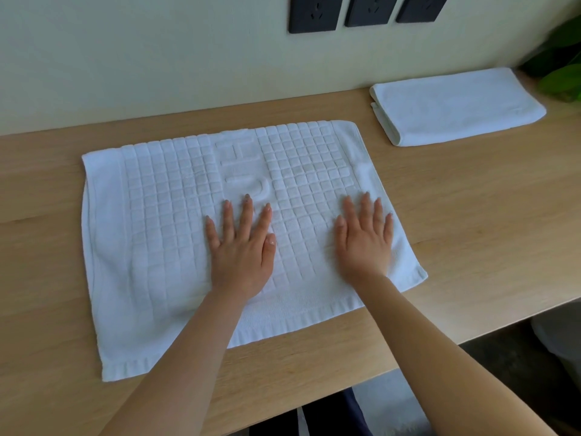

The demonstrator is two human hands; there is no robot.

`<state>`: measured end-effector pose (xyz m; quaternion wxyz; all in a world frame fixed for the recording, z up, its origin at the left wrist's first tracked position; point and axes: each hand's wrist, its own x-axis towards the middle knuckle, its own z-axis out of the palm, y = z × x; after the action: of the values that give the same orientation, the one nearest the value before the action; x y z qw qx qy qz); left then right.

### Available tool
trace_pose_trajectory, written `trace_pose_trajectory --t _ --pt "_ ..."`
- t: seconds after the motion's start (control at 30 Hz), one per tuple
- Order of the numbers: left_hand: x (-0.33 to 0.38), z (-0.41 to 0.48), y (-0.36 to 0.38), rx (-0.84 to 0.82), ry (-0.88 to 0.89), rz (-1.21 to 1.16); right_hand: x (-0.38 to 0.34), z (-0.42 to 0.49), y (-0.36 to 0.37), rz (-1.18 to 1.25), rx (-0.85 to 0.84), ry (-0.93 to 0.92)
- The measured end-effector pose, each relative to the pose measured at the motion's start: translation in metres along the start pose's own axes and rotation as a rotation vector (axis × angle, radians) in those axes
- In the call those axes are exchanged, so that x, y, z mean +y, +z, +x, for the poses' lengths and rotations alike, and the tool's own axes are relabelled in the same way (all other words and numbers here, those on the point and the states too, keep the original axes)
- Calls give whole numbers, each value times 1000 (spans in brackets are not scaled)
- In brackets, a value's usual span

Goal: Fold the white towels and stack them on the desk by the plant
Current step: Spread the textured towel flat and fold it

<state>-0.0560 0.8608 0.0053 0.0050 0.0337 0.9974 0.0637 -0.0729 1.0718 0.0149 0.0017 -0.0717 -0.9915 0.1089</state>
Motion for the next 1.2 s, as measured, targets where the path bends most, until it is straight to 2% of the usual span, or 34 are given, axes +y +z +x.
trace_pose_trajectory --t 0.17,0.2,0.27,0.3,0.4,0.6,0.7,0.8,0.87,0.93,1.0,1.07,1.1,1.2 --pt "4 2 -1 -7 -26 -8 -27 -18 -3 128 101 160" --pt "4 2 0 -3 -27 -13 -43 -26 -4 205 88 152" --pt "3 2 0 5 -25 -14 -72 -42 2 304 -38 123" --pt "3 1 0 9 -19 -14 -80 -46 8 291 -83 124" --pt "5 0 0 9 -31 -18 -82 -41 21 118 -41 82" --pt "21 -8 -5 -42 -257 19 -61 -4 14 -25 -99 -218" --pt "28 -4 -8 95 -308 29 -48 19 9 -60 -142 -384" --pt "25 19 -16 330 -263 52 -36 47 4 -63 -169 -565" --pt "17 45 -23 374 -199 -3 -29 69 2 -73 -174 -698" --pt "8 68 -25 301 -72 -42 -21 90 1 -87 -183 -815" --pt "-1 85 -25 95 11 -59 -15 110 0 -108 -180 -909" --pt "-6 95 -22 -104 -28 -32 -12 125 -3 -106 -187 -963" --pt "-7 96 -19 -145 -60 2 -11 130 -4 -92 -192 -976" --pt "3 90 -17 -141 -167 29 -17 129 -7 -15 -197 -882"
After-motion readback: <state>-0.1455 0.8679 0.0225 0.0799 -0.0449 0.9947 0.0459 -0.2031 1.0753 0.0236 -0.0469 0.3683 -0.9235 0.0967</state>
